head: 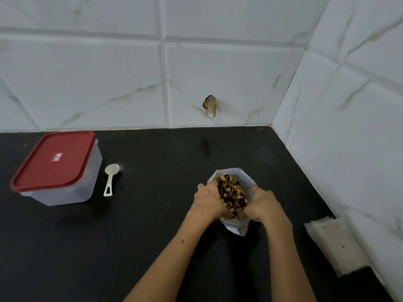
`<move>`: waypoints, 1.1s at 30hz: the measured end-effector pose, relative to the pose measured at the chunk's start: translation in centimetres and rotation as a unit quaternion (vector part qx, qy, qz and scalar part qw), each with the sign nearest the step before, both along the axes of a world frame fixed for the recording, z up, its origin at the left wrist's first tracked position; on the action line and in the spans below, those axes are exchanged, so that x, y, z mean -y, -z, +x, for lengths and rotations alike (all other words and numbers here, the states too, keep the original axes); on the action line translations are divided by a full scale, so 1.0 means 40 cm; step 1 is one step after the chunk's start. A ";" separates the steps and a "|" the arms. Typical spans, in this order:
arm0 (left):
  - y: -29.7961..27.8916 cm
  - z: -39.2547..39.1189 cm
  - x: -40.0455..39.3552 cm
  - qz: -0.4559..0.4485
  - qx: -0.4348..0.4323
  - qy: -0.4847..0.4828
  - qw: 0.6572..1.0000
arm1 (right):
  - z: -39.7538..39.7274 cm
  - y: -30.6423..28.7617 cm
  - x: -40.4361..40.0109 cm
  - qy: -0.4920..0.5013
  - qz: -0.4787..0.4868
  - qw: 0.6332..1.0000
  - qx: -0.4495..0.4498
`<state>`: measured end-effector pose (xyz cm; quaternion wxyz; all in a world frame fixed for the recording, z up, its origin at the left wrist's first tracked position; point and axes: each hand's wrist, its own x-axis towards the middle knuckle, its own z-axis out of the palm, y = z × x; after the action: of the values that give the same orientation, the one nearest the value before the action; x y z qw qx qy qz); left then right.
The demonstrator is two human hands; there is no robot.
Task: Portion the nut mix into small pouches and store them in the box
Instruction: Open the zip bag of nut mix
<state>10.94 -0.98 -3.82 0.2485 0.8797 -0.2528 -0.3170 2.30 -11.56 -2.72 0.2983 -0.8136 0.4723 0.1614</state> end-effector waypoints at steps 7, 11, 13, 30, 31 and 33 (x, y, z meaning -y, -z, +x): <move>0.007 -0.052 -0.014 -0.026 -0.010 0.018 0.999 | -0.053 0.005 -0.015 0.029 0.023 0.999 0.030; 0.010 -0.057 -0.023 -0.061 0.023 0.000 0.998 | -0.079 -0.002 -0.020 0.049 0.042 0.992 0.107; 0.013 -0.061 -0.024 -0.053 0.030 -0.007 0.998 | -0.087 -0.003 -0.033 0.066 0.055 0.989 0.118; 0.018 -0.071 -0.034 -0.071 0.064 -0.047 0.994 | -0.115 0.028 -0.069 0.151 -0.080 0.973 0.153; 0.016 -0.070 -0.035 -0.066 0.065 -0.046 0.995 | -0.111 0.022 -0.069 0.158 -0.095 0.974 0.134; 0.014 -0.072 -0.037 -0.062 0.071 -0.033 0.995 | -0.101 0.015 -0.072 0.166 -0.116 0.974 0.103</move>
<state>8.06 0.52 -4.39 0.2940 0.8907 -0.2603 -0.2289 -1.74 -8.67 -3.34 0.2715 -0.7653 0.5828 -0.0305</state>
